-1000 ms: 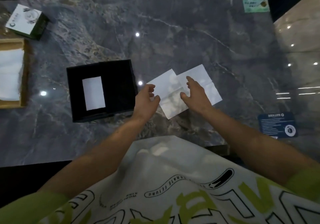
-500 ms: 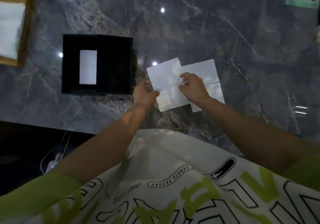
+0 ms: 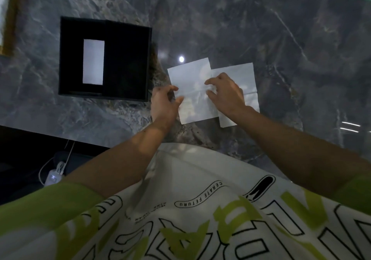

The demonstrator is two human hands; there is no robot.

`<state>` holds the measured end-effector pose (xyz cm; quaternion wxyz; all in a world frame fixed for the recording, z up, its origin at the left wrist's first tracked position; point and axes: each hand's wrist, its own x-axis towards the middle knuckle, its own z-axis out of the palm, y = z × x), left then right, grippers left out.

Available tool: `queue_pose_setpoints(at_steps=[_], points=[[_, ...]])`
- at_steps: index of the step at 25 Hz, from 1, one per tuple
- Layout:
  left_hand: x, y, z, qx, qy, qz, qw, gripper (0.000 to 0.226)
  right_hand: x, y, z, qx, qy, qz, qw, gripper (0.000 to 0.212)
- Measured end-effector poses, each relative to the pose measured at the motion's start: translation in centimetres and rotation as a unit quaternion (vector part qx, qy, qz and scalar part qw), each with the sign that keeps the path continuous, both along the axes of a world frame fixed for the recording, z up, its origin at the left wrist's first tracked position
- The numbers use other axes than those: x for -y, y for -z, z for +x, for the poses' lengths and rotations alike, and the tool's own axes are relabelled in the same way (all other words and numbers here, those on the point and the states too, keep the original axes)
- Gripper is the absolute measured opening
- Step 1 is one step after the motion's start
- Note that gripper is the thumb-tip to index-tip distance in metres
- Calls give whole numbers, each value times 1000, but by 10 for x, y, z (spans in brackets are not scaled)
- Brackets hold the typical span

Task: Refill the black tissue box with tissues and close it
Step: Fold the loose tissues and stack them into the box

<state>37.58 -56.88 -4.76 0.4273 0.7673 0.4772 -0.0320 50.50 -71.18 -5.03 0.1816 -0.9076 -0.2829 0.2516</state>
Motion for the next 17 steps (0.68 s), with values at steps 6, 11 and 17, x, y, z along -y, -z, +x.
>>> queue_pose_setpoints(at_steps=[6, 11, 17], points=[[2, 0, 9, -12, 28, 27, 999, 21, 0, 6, 6, 15, -33, -18, 999, 17], [-2, 5, 11, -53, 87, 30, 994, 19, -3, 7, 12, 27, -54, -30, 998, 15], [-6, 11, 10, -48, 91, 36, 994, 9, -7, 11, 15, 26, -68, -36, 997, 12]])
